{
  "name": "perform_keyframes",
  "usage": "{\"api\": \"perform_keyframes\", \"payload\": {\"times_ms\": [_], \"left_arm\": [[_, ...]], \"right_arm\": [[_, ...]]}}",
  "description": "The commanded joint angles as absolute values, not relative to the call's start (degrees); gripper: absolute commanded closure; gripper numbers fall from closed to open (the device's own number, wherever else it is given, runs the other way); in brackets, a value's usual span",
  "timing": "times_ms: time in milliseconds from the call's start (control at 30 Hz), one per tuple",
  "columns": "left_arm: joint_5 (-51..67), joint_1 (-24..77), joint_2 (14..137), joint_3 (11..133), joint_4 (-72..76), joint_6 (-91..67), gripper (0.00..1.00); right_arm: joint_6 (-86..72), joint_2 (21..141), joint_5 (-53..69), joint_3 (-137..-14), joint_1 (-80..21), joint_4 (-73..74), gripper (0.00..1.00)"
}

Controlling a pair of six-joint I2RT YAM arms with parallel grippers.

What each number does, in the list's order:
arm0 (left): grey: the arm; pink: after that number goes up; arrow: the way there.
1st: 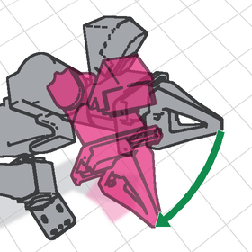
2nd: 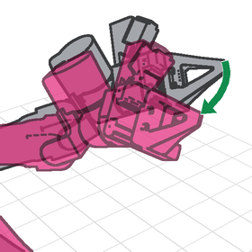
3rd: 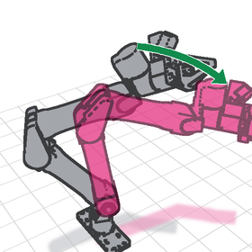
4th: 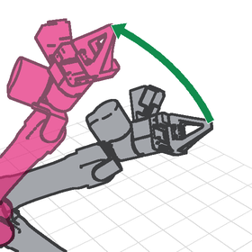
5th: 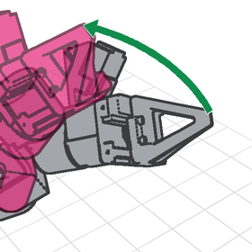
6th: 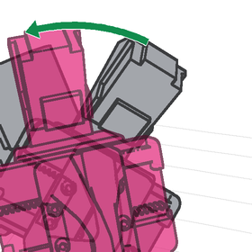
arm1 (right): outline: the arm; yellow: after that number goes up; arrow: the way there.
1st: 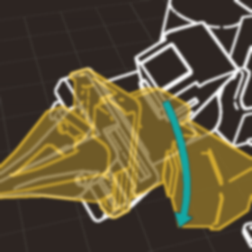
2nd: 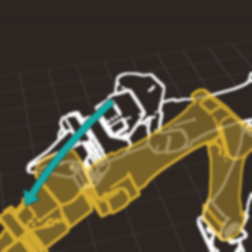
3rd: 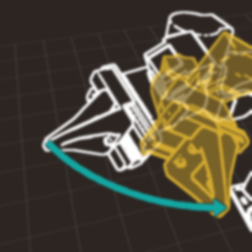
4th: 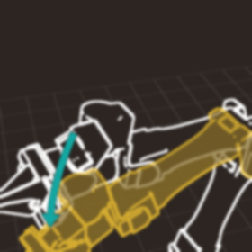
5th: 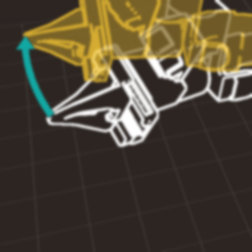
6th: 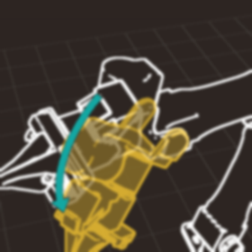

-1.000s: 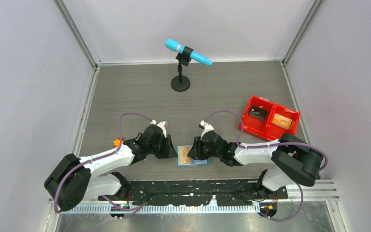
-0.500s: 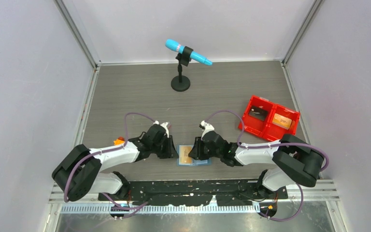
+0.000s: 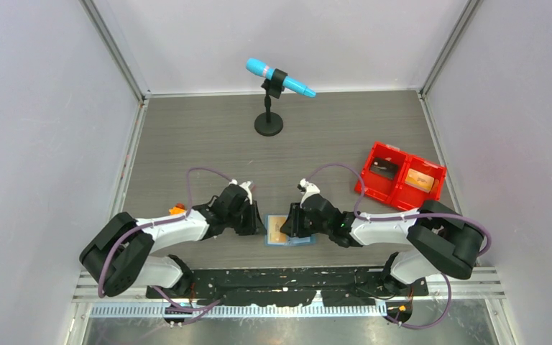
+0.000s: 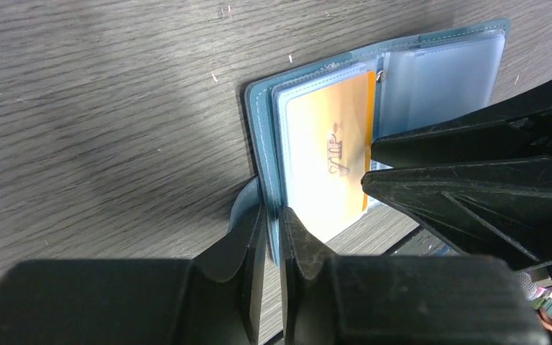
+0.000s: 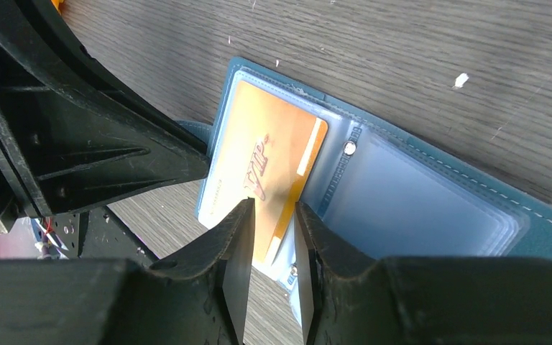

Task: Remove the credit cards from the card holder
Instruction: Remove the credit card from the card holder.

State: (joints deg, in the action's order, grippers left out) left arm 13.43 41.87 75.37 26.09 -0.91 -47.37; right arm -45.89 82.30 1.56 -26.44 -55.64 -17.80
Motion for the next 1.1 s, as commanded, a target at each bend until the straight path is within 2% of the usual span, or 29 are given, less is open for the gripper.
{"api": "perform_keyframes", "payload": {"times_ms": [0,500,1067], "left_arm": [[11.9,42.0,76.9,24.3,-0.6,-47.9,0.85],[12.5,42.0,68.5,28.0,-4.1,-49.6,0.82],[14.2,42.0,80.3,28.7,3.8,-48.6,0.86]], "right_arm": [[-46.6,80.1,0.8,-26.8,-55.5,-17.8,0.65],[-45.5,77.6,0.2,-27.1,-55.5,-14.2,0.68],[-45.6,79.3,0.2,-27.1,-55.4,-15.5,0.67]]}}
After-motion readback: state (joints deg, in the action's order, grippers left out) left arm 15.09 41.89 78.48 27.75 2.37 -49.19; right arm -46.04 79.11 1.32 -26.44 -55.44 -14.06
